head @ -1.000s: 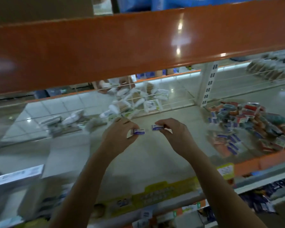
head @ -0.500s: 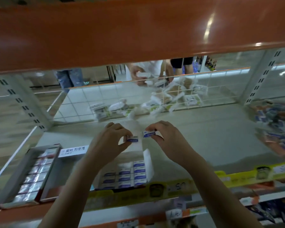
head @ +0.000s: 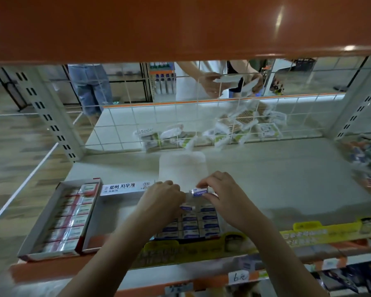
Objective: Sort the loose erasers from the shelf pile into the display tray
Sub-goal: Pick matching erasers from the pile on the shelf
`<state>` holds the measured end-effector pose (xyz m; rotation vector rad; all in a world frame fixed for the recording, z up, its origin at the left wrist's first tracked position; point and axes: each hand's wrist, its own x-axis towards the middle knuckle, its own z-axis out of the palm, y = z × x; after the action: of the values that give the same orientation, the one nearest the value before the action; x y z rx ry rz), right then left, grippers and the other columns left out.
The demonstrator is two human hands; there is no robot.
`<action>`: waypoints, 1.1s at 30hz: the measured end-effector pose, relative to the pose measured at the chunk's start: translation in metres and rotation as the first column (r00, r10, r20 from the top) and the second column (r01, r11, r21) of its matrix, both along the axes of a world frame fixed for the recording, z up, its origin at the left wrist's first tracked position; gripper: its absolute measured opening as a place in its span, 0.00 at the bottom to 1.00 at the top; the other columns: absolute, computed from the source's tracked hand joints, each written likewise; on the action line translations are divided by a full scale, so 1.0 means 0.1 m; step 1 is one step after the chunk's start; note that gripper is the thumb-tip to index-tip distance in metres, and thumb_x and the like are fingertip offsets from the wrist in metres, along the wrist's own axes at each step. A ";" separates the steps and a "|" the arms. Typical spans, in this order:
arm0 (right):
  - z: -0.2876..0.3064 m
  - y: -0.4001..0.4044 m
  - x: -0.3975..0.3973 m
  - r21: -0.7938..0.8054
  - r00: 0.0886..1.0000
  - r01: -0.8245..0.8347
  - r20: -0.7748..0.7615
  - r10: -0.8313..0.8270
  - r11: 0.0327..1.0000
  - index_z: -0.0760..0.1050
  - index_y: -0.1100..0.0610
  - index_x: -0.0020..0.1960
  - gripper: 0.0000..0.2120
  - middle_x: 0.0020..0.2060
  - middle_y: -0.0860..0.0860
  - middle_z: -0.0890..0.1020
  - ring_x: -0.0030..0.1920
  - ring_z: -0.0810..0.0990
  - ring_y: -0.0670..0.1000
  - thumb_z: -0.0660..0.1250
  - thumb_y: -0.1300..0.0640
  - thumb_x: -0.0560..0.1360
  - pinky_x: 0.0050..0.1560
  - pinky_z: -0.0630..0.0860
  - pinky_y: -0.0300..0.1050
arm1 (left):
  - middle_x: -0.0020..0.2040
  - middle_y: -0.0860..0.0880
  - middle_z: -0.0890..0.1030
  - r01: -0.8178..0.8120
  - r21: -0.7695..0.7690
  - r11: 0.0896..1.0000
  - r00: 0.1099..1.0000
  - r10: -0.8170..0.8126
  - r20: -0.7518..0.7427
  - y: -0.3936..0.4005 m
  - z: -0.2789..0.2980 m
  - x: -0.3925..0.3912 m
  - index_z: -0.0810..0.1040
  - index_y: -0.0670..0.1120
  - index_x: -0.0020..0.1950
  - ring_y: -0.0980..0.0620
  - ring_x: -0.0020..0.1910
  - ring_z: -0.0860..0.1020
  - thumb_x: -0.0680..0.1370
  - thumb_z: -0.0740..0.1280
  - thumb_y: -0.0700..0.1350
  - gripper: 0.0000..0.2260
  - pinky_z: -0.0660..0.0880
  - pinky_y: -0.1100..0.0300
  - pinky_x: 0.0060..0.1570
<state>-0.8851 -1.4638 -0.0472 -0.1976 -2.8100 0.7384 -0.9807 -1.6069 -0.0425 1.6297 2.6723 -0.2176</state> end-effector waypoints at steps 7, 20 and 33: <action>-0.05 -0.03 0.04 0.026 1.000 0.025 0.006 -0.025 0.999 0.74 0.54 0.60 0.12 0.55 0.49 0.74 0.59 0.68 0.47 0.61 0.60 0.78 0.52 0.59 0.29 | 0.53 0.48 0.76 0.005 -0.046 0.999 1.000 -0.006 -0.017 0.08 -0.02 0.06 0.73 0.48 0.61 0.48 0.52 0.77 0.81 0.59 0.50 0.11 0.68 0.57 0.40; -0.06 0.01 0.10 -0.033 0.998 0.055 -0.027 -0.056 0.998 0.75 0.54 0.60 0.12 0.53 0.48 0.73 0.52 0.71 0.44 0.62 0.61 0.78 0.52 0.65 0.30 | 0.57 0.53 0.77 -0.057 0.053 0.997 0.978 0.045 0.206 0.02 0.00 0.05 0.74 0.56 0.63 0.52 0.54 0.76 0.80 0.58 0.50 0.13 0.72 0.59 0.45; -0.13 -0.41 -0.10 0.005 0.995 -0.078 0.066 0.077 0.997 0.74 0.53 0.60 0.11 0.55 0.47 0.73 0.57 0.71 0.46 0.61 0.56 0.79 0.49 0.63 0.35 | 0.57 0.54 0.76 -0.392 0.354 0.849 0.916 0.326 0.233 -0.52 0.11 -0.04 0.75 0.54 0.59 0.54 0.51 0.75 0.77 0.65 0.53 0.12 0.70 0.63 0.42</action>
<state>-0.8953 -1.5050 -0.0600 -0.1139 -2.8970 0.7518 -0.9851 -1.6587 -0.0320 1.0951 2.9484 0.4697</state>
